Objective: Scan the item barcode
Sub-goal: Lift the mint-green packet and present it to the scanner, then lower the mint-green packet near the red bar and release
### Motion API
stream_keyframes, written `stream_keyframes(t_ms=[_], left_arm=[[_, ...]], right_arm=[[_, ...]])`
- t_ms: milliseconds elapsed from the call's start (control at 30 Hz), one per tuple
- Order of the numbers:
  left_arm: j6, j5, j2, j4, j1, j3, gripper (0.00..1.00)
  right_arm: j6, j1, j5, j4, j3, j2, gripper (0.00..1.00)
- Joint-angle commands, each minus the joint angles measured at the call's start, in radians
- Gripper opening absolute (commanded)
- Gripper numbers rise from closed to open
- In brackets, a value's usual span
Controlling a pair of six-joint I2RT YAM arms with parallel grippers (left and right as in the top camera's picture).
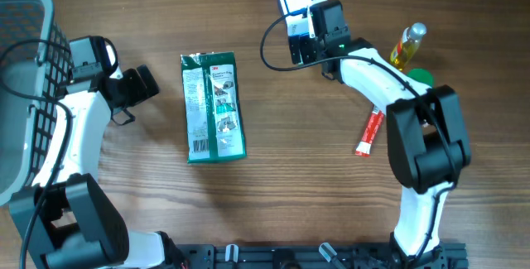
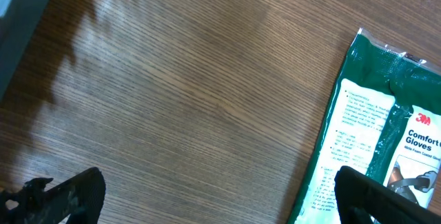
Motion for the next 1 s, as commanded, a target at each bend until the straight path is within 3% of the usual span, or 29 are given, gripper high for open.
stream_keyframes(t_ms=[0,133,267,467,567,733,967], left_arm=[[0.012,0.008,0.003,0.0,0.004,-0.001,1.0],[0.012,0.008,0.003,0.0,0.004,-0.001,1.0],[0.012,0.008,0.003,0.0,0.004,-0.001,1.0],[0.012,0.008,0.003,0.0,0.004,-0.001,1.0],[0.012,0.008,0.003,0.0,0.004,-0.001,1.0],[0.012,0.008,0.003,0.0,0.004,-0.001,1.0],[0.012,0.008,0.003,0.0,0.004,-0.001,1.0]], right_arm=[[0.021,-0.031,0.01,0.006,0.0,0.07,1.0],[0.007,-0.033,0.01,-0.133,-0.001,0.075,0.97],[-0.011,-0.041,0.01,-0.41,0.0,0.06,0.81],[-0.005,-0.042,0.01,-0.919,0.0,-0.058,0.91],[-0.006,-0.041,-0.067,-0.939,0.0,-0.23,0.98],[-0.008,-0.041,-0.325,-0.897,0.0,-0.509,1.0],[0.018,-0.04,-0.621,-0.798,-0.04,-0.494,1.0]])
